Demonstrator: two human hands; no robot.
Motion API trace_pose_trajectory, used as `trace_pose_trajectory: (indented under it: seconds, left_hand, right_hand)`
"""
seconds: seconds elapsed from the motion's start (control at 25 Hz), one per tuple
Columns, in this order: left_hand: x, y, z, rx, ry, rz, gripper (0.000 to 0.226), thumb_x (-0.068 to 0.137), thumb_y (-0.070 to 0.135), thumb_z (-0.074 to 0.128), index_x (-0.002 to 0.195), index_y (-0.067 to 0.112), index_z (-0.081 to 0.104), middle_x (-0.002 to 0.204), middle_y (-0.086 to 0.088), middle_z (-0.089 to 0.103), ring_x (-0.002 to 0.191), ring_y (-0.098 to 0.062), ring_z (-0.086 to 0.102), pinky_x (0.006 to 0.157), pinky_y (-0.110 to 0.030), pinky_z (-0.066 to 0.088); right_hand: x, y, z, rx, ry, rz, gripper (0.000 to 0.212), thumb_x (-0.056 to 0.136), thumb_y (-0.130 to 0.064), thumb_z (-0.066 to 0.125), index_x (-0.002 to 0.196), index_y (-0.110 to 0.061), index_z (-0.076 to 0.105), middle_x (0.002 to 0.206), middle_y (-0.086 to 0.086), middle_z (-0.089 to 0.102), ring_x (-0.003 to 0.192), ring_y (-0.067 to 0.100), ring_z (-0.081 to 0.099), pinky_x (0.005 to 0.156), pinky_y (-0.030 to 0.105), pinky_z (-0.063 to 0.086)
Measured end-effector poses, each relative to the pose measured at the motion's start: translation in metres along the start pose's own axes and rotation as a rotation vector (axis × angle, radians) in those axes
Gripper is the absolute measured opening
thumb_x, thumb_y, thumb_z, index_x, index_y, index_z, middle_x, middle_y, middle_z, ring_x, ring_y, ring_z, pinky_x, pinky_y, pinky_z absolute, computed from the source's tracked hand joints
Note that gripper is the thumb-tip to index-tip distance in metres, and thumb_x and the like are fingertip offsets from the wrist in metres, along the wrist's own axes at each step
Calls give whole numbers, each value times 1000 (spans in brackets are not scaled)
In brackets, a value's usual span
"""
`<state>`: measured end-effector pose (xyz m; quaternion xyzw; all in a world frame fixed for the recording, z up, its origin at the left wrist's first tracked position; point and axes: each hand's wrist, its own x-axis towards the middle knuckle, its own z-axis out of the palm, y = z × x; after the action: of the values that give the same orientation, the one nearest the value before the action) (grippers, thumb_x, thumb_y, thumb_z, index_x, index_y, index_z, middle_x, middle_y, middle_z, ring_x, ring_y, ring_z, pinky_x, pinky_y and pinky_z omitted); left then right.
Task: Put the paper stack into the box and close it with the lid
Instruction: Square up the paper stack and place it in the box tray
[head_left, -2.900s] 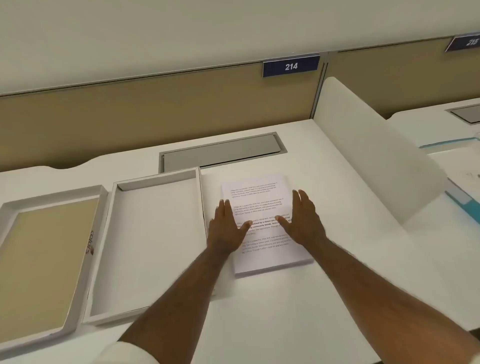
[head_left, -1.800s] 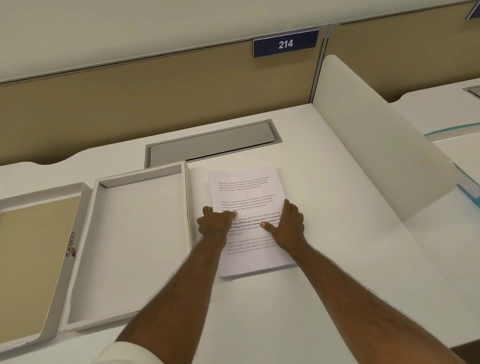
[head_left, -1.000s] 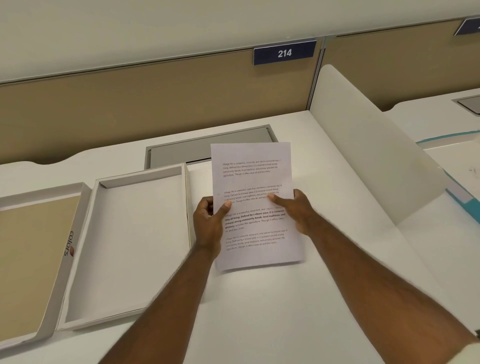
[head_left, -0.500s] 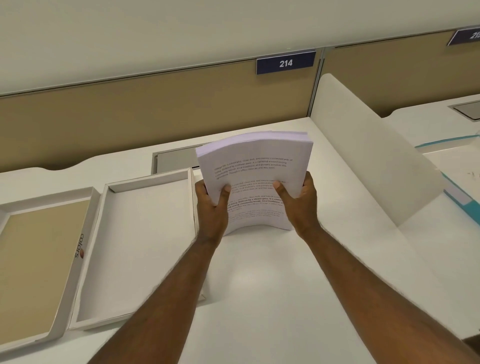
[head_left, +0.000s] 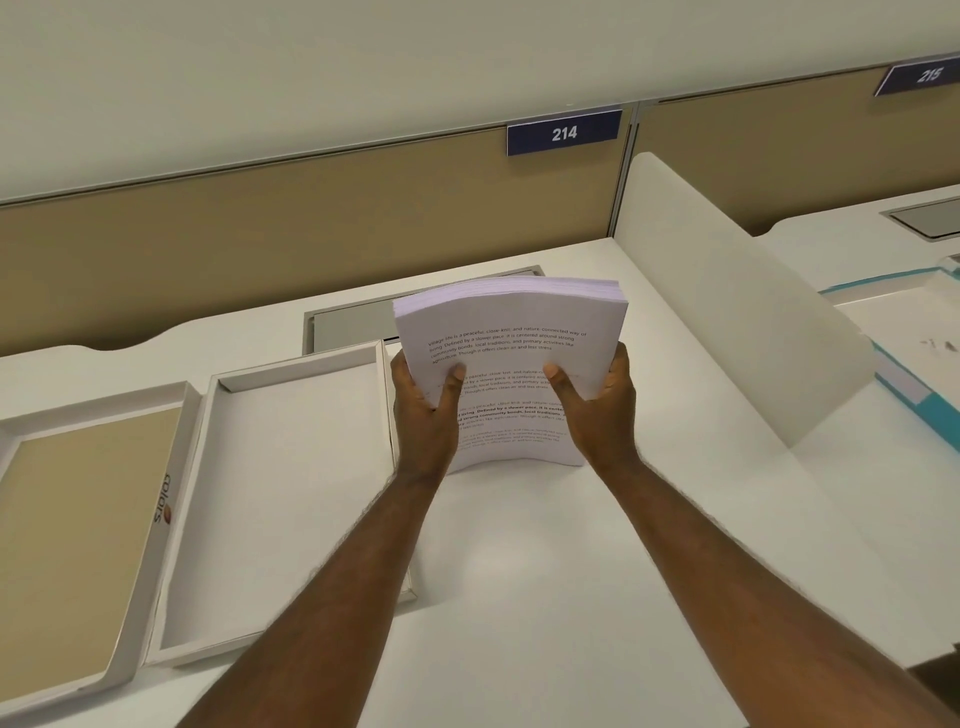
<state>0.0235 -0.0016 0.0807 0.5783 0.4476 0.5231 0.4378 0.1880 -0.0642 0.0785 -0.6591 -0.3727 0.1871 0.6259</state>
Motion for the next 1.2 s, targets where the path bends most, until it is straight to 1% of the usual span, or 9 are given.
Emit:
trace_pose_trajectory:
  seconds: [0.12,0.2,0.28,0.36,0.44,0.6,0.68,0.88,1.2]
  left_hand:
    - [-8,-8,-1,51,-22,-15,45,92,17,60,131,15,37,109,16,55,99,2,58,75,-7,51]
    - [-14,-15,-3,114,-46,-25,44,95,13,55,134,16,34,110,17,52,98,5,55,72,0,47]
    - [-17,-24,-7,179,-78,-45,43,96,13,51,136,12,33,111,16,52,99,-2,56,77,-4,49]
    - [-17,-34,-12,272,-107,-60,40,97,16,50,133,9,36,116,8,54,104,-16,58,86,-23,52]
    - [-17,-41,-17,366,-127,-80,31,97,19,49,126,8,42,117,1,59,107,-26,61,86,-33,52]
    - [-9,-35,-24,490,-175,-64,28,95,30,52,115,10,49,116,-8,67,100,-26,65,81,-42,57]
    - [-3,-27,-28,509,-162,-38,28,94,29,55,114,9,52,113,-8,68,98,-26,65,81,-41,56]
    - [7,2,-51,532,-100,-98,33,95,29,54,117,5,57,110,-5,67,89,-15,59,75,-25,42]
    - [-1,0,-146,594,1,-244,35,94,33,55,113,5,58,106,-6,67,85,-17,59,72,-27,43]
  right_hand:
    - [-9,16,-1,-66,-23,25,53,81,-26,73,126,-14,47,112,0,63,96,17,62,76,14,49]
    - [-15,30,-4,-132,-47,41,50,84,-23,70,126,-10,47,116,7,65,99,23,62,78,21,49]
    - [-19,41,-7,-187,-83,41,46,87,-19,65,127,-6,47,119,13,64,99,23,61,81,28,49]
    - [-19,46,-9,-220,-98,23,42,90,-16,61,126,-3,47,119,16,63,100,26,60,85,35,52]
    - [-17,48,-9,-249,-90,17,37,90,-15,60,123,-2,49,116,17,64,102,32,62,85,40,53]
    - [-6,39,-13,-334,-120,27,32,89,-19,61,117,-7,53,111,13,68,97,33,64,81,44,54]
    - [2,30,-14,-365,-141,24,31,88,-22,61,116,-12,55,111,9,70,97,31,65,81,45,54]
    - [16,3,6,-313,-239,77,24,88,-19,59,109,-7,62,110,10,70,91,26,62,77,30,44]
    - [-19,-16,87,-253,-439,182,26,88,-23,59,109,-7,61,112,10,69,99,30,64,85,40,52]
